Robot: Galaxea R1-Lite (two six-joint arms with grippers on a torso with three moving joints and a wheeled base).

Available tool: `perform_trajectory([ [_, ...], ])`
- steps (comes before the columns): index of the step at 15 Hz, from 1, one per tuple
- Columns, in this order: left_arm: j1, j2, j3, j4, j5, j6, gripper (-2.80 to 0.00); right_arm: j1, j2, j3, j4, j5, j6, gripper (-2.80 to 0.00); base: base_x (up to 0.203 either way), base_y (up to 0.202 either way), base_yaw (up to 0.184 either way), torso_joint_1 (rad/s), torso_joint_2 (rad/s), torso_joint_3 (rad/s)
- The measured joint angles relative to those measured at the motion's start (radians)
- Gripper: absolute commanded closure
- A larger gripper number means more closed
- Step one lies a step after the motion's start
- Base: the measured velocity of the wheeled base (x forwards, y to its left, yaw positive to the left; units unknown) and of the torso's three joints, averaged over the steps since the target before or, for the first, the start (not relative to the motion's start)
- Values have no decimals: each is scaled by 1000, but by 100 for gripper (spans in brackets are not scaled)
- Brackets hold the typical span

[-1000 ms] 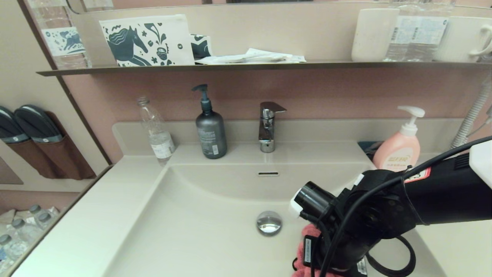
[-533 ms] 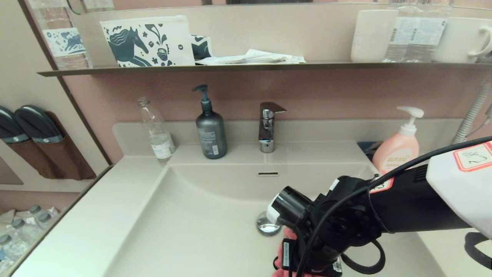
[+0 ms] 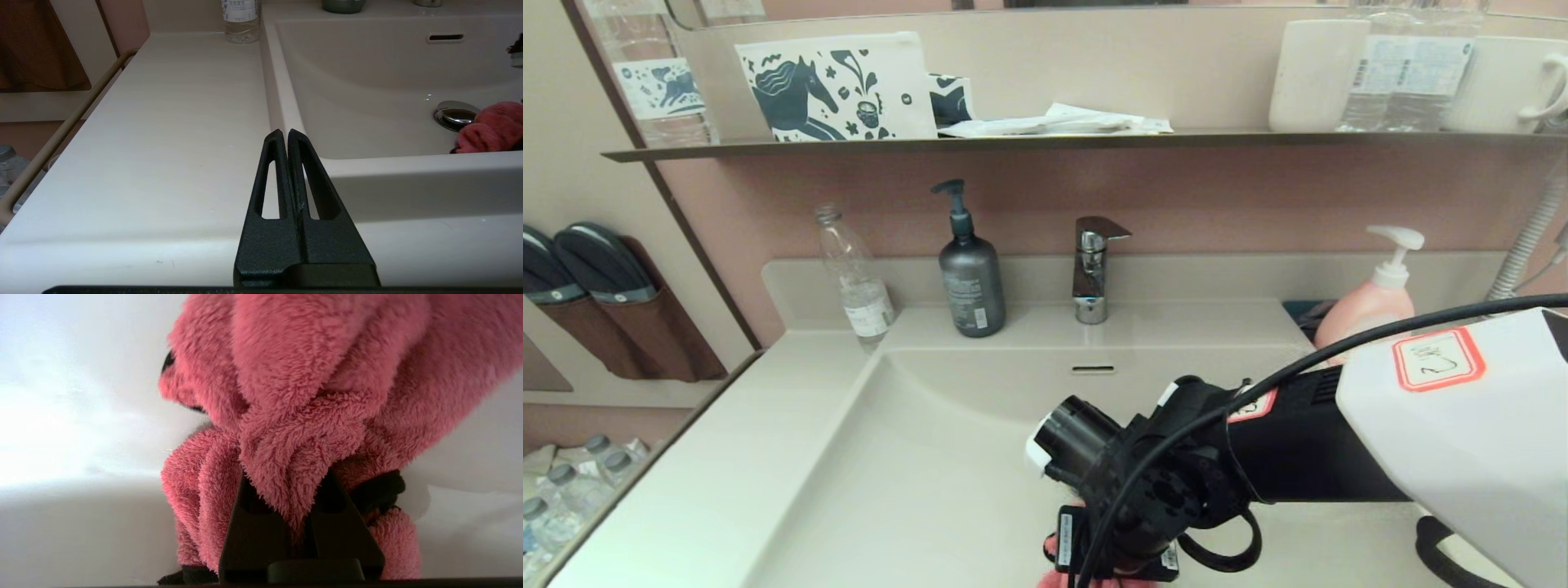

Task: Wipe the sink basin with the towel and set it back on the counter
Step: Wipe the sink

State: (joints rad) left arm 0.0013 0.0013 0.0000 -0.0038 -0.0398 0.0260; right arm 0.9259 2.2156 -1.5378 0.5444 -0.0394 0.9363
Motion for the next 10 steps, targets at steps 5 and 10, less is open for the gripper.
perform_trajectory([
  [5,0,0,0,0,0,0,0,9,80,-175,-1,12,-50,0,0,0,0,0,0,0],
  [10,0,0,0,0,0,0,0,10,172,-380,-3,13,-57,0,0,0,0,0,0,0],
])
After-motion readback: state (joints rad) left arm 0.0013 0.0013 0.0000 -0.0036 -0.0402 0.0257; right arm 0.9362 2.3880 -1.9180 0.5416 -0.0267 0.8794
